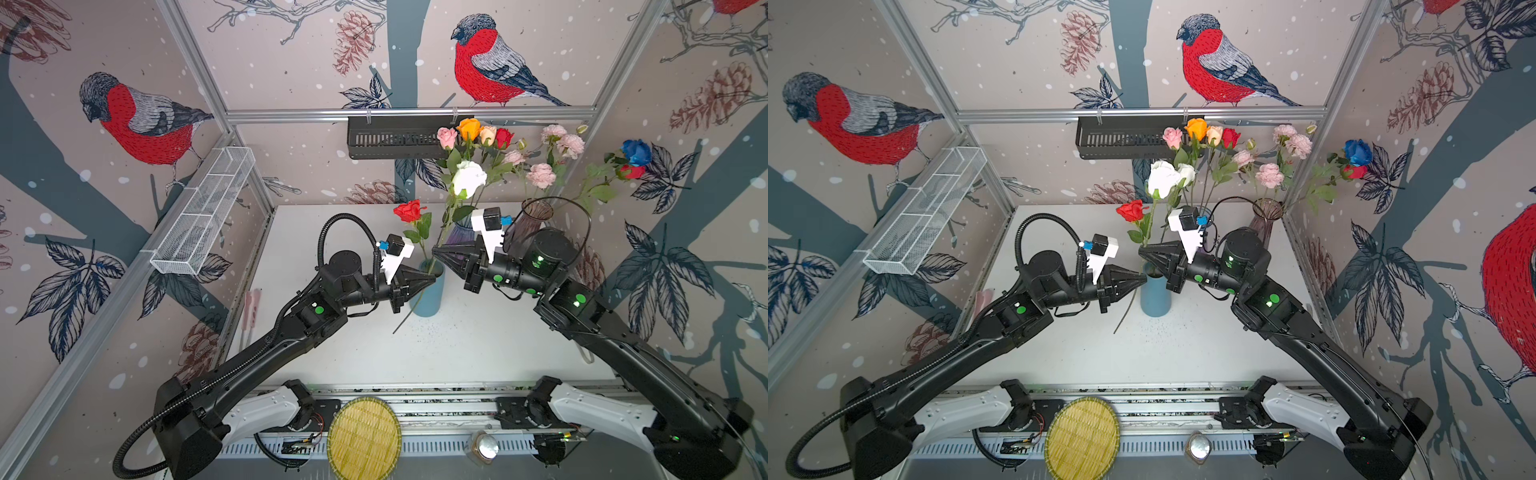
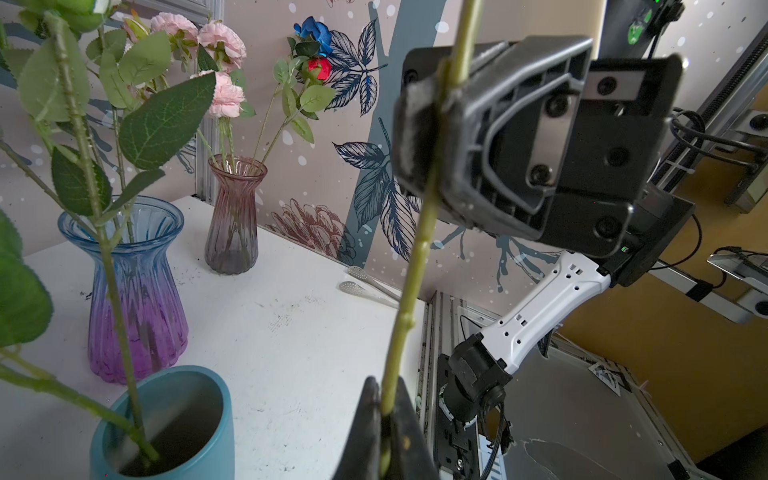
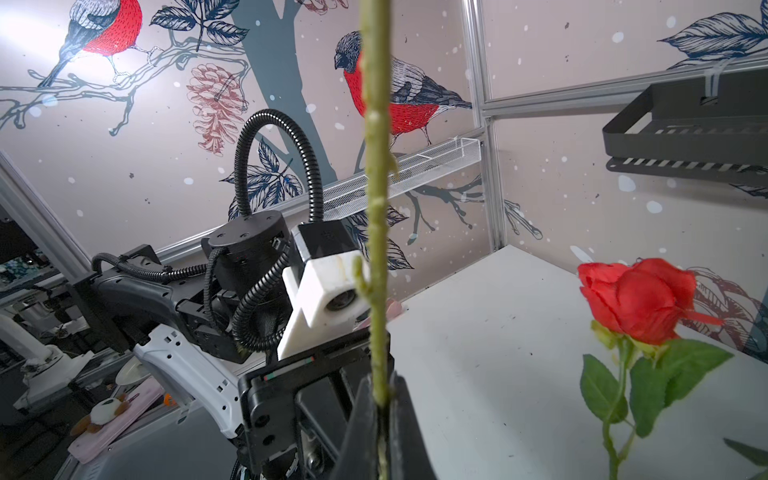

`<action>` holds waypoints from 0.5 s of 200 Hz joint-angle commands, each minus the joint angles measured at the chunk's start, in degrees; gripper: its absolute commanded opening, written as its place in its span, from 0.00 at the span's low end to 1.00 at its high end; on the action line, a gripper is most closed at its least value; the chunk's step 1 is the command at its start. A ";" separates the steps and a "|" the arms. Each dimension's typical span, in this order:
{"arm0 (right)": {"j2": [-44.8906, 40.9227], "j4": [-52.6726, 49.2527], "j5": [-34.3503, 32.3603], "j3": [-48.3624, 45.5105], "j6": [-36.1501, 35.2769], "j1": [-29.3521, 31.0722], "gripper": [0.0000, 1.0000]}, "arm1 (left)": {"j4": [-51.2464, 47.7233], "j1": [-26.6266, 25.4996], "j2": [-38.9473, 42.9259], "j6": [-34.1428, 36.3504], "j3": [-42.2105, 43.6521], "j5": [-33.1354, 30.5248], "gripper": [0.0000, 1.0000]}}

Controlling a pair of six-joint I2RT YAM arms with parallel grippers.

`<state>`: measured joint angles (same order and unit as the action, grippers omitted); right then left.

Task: Arrange the flowers into the vase
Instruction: 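Raise the white rose high with the right gripper while the left gripper withdraws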

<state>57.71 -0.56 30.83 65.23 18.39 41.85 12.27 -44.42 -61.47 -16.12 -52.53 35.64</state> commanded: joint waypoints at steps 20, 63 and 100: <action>0.39 -0.02 -1.96 4.35 -1.78 0.07 0.03 | -2.63 0.04 3.06 2.05 0.54 -4.36 0.47; 3.86 -10.98 -9.25 16.35 -11.12 0.11 0.04 | -19.40 0.04 13.50 4.96 0.94 -19.64 0.50; 5.65 -14.14 -21.51 24.05 -18.47 0.51 0.05 | -38.82 0.04 24.82 -1.17 0.89 -43.43 0.57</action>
<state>62.87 -11.99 19.40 86.37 6.61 42.00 -10.98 -44.42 -41.23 -13.21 -51.72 11.51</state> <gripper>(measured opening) 0.071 0.523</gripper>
